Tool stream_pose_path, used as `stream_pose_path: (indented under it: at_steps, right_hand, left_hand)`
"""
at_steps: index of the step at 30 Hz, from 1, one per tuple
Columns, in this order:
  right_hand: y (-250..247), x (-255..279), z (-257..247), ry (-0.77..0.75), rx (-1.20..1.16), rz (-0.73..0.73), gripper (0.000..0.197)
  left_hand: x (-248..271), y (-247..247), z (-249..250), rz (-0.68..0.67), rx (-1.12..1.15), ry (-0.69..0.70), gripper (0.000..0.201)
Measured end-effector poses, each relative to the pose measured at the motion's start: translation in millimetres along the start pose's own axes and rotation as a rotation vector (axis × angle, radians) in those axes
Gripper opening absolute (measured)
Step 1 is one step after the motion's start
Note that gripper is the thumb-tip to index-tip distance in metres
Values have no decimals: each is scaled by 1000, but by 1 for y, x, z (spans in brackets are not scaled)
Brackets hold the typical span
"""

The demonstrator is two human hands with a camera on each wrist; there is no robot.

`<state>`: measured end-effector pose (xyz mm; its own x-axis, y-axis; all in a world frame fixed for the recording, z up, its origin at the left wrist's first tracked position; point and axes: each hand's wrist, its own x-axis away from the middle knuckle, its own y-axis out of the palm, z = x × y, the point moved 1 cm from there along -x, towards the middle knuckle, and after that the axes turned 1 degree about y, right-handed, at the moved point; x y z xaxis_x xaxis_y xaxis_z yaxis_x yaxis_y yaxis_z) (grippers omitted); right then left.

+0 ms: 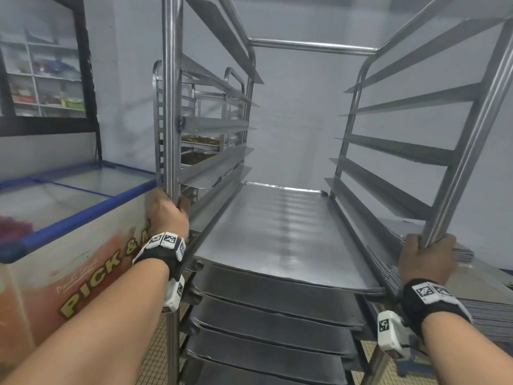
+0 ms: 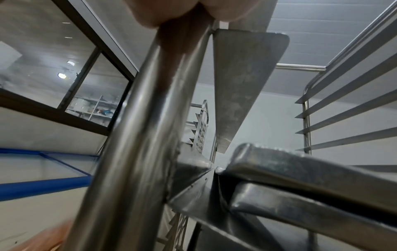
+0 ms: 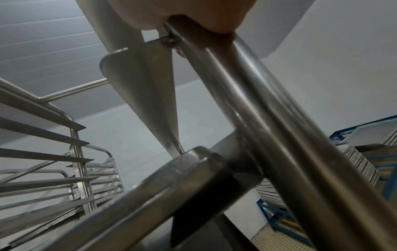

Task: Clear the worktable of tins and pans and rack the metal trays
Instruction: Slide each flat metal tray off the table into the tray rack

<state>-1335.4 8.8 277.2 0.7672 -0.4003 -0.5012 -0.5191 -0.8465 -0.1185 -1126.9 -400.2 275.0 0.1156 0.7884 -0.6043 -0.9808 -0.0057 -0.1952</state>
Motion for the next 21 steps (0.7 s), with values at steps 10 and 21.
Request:
stream_pose_path:
  at_steps: [10, 21]
  right_hand:
    - [101, -51, 18, 45, 35, 32, 24]
    - [217, -116, 45, 94, 95, 32, 21]
  left_hand:
    - [-49, 95, -10, -12, -28, -25, 35]
    - [-110, 203, -21, -51, -50, -95, 31]
